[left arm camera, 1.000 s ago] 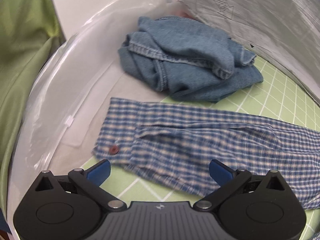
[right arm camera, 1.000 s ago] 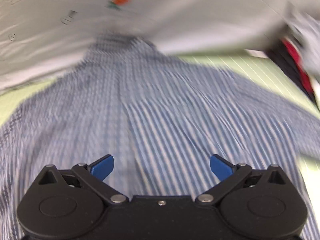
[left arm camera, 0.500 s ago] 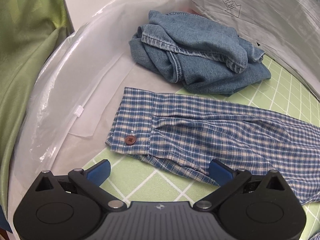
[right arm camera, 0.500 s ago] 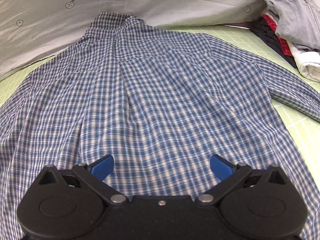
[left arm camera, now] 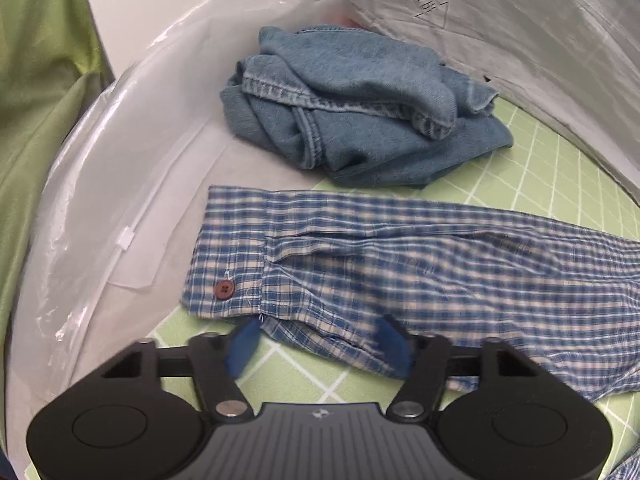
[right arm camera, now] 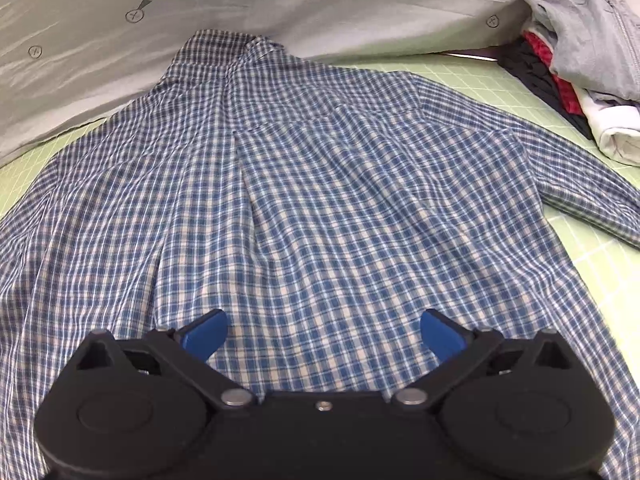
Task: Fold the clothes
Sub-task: 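Grasp the cuff with the left gripper, fold sleeve across shirt body, release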
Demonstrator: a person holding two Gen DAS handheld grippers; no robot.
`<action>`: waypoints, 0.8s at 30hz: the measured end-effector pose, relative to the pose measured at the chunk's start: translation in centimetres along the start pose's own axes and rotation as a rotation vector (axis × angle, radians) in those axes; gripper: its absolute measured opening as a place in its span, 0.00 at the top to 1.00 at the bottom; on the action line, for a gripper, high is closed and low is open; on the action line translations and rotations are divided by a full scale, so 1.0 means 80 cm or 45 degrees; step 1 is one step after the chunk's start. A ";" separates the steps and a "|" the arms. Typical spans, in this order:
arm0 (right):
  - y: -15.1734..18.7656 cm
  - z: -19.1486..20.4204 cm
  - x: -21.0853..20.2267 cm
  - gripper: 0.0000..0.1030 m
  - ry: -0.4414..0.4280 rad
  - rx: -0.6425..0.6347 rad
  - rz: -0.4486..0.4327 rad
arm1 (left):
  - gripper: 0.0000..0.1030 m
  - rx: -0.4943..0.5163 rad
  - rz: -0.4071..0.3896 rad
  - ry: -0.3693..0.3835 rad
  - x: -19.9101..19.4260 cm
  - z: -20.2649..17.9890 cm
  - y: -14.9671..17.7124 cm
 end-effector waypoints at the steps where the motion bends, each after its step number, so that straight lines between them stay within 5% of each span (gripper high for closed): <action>1: -0.001 -0.002 0.000 0.00 0.003 0.005 -0.005 | 0.61 0.008 -0.002 0.010 -0.001 -0.004 -0.001; 3: -0.002 -0.006 -0.001 0.00 0.001 0.032 -0.011 | 0.92 0.023 -0.005 0.029 -0.002 -0.011 -0.003; 14: 0.007 -0.062 -0.016 0.00 0.075 0.192 -0.075 | 0.94 0.179 -0.118 0.255 -0.057 -0.104 -0.032; 24: 0.029 -0.144 -0.041 0.00 0.157 0.413 -0.120 | 0.94 0.469 -0.100 0.715 -0.139 -0.290 0.021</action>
Point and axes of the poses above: each gripper's, at about its wrist camera, not at the fingertips, and x roughly the way its jaws point, z to its left, y to its underside, the point moved 6 cm from there along x, roughly the way its jaws point, and after that the axes turned 9 degrees about -z, right-handed, at the moved point
